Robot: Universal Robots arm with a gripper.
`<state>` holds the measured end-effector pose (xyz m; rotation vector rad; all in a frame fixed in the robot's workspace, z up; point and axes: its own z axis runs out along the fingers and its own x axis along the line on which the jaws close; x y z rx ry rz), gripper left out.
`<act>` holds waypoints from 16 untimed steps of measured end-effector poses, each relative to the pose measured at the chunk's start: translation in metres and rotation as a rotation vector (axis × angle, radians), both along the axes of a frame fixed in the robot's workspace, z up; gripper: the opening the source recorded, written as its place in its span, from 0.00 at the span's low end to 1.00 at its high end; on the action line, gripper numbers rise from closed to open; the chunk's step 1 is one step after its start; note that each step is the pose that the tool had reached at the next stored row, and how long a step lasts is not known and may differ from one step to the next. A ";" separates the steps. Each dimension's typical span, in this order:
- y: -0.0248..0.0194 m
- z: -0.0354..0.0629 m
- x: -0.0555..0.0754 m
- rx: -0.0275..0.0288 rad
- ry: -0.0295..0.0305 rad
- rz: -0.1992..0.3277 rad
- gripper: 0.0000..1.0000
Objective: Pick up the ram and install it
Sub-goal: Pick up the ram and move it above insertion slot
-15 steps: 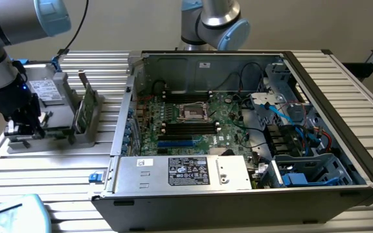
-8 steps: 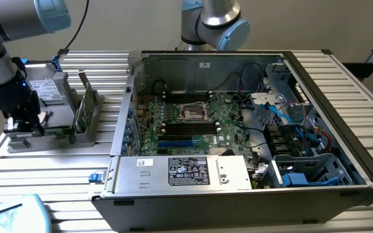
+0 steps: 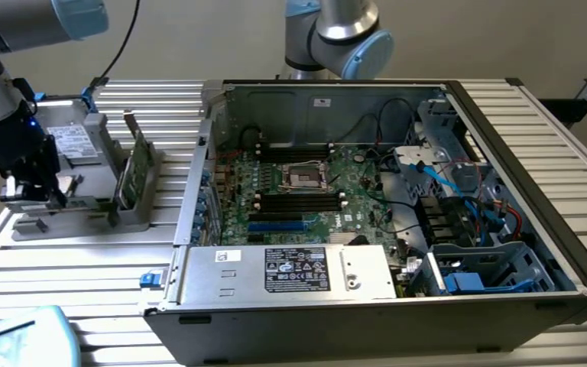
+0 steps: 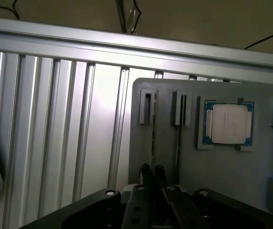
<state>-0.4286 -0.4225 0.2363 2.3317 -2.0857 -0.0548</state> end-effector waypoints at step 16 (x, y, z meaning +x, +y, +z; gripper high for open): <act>0.0003 0.0417 0.021 0.0000 0.0380 0.000 0.14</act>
